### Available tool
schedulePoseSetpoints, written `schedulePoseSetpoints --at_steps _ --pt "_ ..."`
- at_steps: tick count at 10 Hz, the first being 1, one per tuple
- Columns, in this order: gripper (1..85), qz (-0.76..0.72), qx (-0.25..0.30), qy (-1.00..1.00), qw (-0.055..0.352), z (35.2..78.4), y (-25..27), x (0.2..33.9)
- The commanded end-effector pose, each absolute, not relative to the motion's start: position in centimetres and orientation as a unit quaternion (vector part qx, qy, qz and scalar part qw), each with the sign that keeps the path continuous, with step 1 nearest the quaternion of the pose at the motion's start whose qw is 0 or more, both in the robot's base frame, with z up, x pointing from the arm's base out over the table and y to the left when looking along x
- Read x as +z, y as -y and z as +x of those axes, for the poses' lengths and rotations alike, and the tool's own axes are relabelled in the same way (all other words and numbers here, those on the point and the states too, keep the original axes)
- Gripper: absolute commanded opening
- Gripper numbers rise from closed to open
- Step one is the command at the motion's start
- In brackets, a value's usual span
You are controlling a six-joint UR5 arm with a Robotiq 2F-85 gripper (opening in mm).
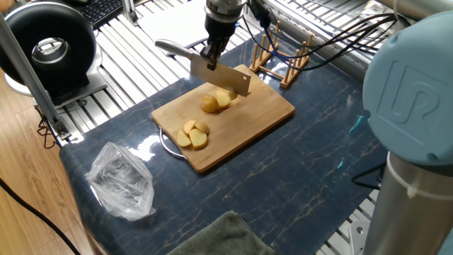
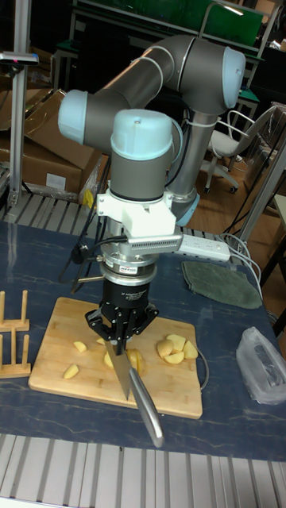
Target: Chop the potatoes
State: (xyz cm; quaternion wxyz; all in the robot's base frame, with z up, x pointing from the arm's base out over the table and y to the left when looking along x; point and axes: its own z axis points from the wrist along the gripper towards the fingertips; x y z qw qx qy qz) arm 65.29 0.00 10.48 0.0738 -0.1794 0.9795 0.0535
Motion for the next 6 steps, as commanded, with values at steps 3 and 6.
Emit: schedulePoseSetpoints --at_steps 3,6 --pt "1.0 -0.174 0.054 -0.98 0.084 65.58 -0.65 10.09" --pt "1.0 -0.194 0.053 -0.976 0.084 65.15 -0.28 9.71"
